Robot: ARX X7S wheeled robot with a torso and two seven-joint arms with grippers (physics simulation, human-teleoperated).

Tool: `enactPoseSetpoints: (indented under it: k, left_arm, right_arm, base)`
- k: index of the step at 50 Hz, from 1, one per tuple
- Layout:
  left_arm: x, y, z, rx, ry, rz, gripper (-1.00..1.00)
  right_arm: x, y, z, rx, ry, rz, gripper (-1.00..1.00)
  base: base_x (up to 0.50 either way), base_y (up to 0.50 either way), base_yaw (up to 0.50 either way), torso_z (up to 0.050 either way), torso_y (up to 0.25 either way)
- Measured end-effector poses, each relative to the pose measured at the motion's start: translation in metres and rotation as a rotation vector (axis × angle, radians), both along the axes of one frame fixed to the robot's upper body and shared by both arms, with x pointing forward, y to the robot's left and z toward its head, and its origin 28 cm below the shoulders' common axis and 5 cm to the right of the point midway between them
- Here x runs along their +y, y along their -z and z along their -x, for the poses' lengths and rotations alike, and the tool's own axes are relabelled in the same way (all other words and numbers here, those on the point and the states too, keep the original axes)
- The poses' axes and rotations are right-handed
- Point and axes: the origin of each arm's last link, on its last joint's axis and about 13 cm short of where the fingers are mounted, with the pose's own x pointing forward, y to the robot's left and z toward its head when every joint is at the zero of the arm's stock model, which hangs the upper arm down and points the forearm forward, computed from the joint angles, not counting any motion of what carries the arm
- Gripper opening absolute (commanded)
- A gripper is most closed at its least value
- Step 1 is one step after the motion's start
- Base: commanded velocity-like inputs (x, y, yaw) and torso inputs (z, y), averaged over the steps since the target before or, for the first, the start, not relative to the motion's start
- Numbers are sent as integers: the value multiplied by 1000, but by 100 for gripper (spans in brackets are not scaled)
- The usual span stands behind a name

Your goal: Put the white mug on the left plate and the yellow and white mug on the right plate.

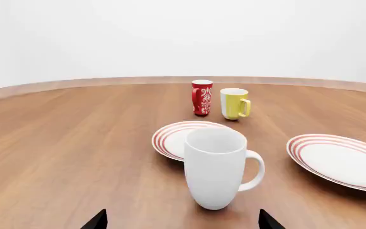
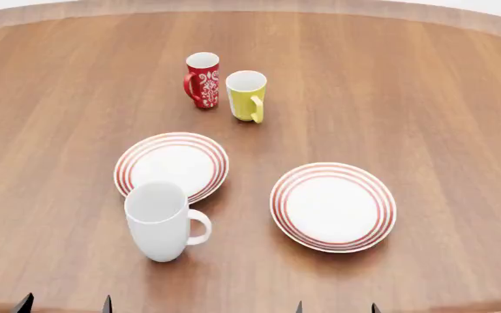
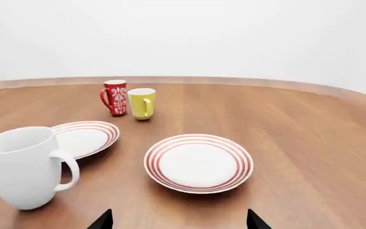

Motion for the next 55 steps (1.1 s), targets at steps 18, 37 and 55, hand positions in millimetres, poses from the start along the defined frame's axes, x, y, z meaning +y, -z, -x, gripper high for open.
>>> enactPoseSetpoints:
  k: [18,37,55]
  left_arm:
    - [5,-8,-8,-19,1,59,100]
    - [5,-13,-8,-53,21,54,100]
    - [7,-17,-9,-60,19,46,100]
  right_arm:
    - [0,-1,-8,-7,20,-8,100]
    - [1,-4,-11,-14,12,13,100]
    - [2,-8,-12,-34,14,33,100]
  base:
    - [0,0,326,0,0]
    - [0,0,500,0,0]
    - [0,0,361,0,0]
